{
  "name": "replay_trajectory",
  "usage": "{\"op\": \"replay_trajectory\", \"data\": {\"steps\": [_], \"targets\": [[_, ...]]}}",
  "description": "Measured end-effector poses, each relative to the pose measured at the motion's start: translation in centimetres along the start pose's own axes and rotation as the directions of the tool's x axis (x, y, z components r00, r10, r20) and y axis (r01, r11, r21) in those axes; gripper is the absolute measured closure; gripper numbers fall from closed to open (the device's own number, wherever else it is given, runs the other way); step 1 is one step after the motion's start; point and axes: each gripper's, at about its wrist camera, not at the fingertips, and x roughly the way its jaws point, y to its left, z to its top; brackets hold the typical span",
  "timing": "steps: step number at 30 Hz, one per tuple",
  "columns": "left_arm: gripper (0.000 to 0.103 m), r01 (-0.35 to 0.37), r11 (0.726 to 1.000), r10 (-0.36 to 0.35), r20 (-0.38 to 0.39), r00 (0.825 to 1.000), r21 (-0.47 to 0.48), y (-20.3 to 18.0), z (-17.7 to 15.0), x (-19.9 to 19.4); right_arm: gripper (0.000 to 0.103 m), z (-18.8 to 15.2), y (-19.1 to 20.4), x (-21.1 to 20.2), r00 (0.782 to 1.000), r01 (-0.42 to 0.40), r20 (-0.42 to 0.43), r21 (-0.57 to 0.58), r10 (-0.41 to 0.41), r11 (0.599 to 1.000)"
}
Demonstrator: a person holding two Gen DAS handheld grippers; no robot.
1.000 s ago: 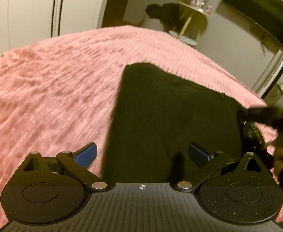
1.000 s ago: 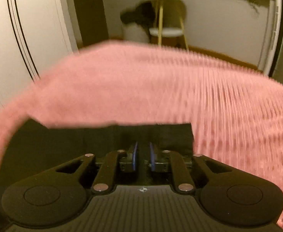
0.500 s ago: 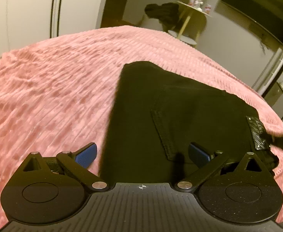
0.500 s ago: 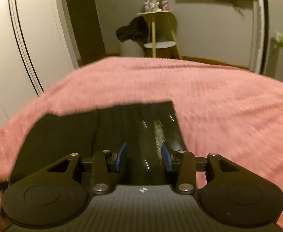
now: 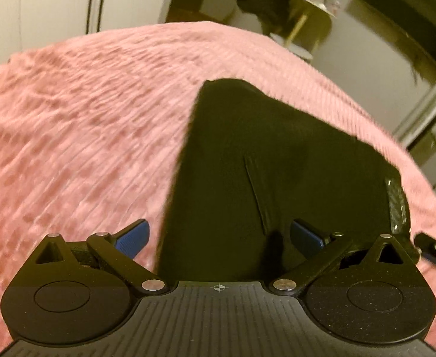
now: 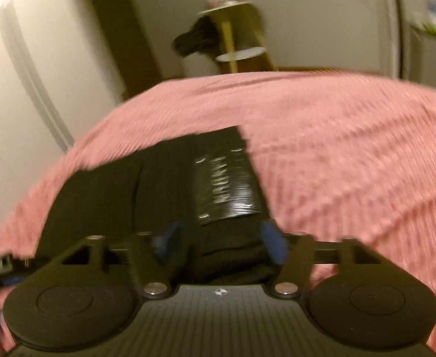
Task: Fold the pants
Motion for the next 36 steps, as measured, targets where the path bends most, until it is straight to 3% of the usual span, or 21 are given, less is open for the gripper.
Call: {"op": "replay_trajectory", "data": {"steps": [3,7,13,19,22,24,27,29,31,33,35,36], "targets": [[0.000,0.006,1.000,-0.007,-0.029,1.000,-0.027,0.3,0.2,0.6,0.030,0.1,-2.7,0.9,0.998,-0.010,-0.061,0.081,0.015,0.997],[0.000,0.036,0.998,-0.038,-0.056,0.998,-0.053,0.5,0.5,1.4,0.028,0.0,-6.3,3.3,0.972,-0.126,-0.153,0.289,0.176,0.949],[0.000,0.107,0.984,-0.120,-0.089,0.989,-0.143,1.8,1.3,3.2,0.025,0.8,-8.6,6.1,0.950,-0.188,-0.170,0.359,0.263,0.914],[0.000,0.181,0.975,-0.195,-0.105,0.975,-0.125,1.6,2.6,4.9,0.025,1.1,-9.1,8.2,0.899,-0.322,-0.165,0.381,0.407,0.867],[0.000,0.232,0.964,-0.247,-0.122,0.961,-0.129,1.8,3.5,6.0,0.037,1.6,-8.7,9.4,0.879,-0.357,-0.180,0.362,0.441,0.861],[0.000,0.278,0.949,-0.296,-0.117,0.948,-0.151,2.3,4.2,6.6,0.041,1.9,-9.1,10.4,0.860,-0.389,-0.175,0.387,0.480,0.836],[0.000,0.309,0.938,-0.328,-0.120,0.937,-0.154,2.6,4.9,7.8,0.040,2.1,-9.7,11.9,0.829,-0.415,-0.166,0.459,0.534,0.786],[0.000,0.296,0.946,-0.312,-0.126,0.942,-0.128,1.8,5.4,8.5,0.035,2.6,-9.1,12.7,0.816,-0.425,-0.179,0.457,0.549,0.781],[0.000,0.265,0.961,-0.275,-0.140,0.951,-0.085,0.6,5.8,8.9,0.032,3.1,-7.8,13.2,0.822,-0.417,-0.199,0.428,0.533,0.802],[0.001,0.243,0.968,-0.249,-0.144,0.958,-0.054,0.0,5.9,8.8,0.035,3.5,-6.2,12.9,0.846,-0.390,-0.217,0.372,0.487,0.843],[0.009,0.243,0.969,-0.246,-0.119,0.962,-0.040,-0.1,5.7,8.0,0.059,3.8,-4.8,12.1,0.868,-0.375,-0.221,0.294,0.445,0.879],[0.016,0.242,0.970,-0.244,-0.107,0.964,-0.029,-0.1,5.7,7.6,0.062,3.9,-4.5,11.7,0.870,-0.382,-0.211,0.285,0.446,0.879]]}}
